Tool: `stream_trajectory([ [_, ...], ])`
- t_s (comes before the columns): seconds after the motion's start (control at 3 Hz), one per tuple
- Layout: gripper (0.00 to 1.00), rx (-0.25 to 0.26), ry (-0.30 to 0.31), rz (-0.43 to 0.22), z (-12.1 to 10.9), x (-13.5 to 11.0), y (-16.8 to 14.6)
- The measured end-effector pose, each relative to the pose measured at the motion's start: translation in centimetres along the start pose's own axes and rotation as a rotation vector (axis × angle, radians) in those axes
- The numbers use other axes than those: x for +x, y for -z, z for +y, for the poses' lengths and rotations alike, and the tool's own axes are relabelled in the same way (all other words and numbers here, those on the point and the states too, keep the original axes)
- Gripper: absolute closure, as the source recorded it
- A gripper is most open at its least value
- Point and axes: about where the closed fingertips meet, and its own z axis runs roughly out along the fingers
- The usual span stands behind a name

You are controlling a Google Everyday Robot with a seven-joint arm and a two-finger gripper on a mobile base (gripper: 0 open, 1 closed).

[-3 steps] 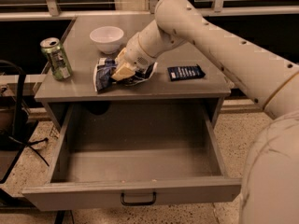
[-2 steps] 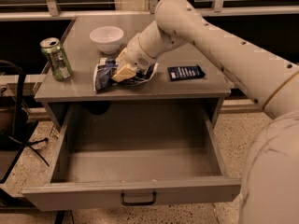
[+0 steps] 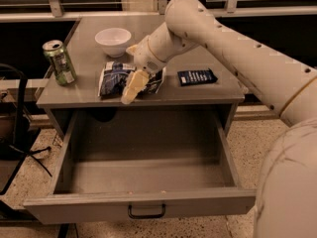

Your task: Pick blue chip bag from top drawer and place on counter

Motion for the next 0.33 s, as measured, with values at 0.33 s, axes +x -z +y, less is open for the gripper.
stream_trajectory([
  [0.33,0.0,0.0,0.0,0.0,0.0,0.0,0.0],
])
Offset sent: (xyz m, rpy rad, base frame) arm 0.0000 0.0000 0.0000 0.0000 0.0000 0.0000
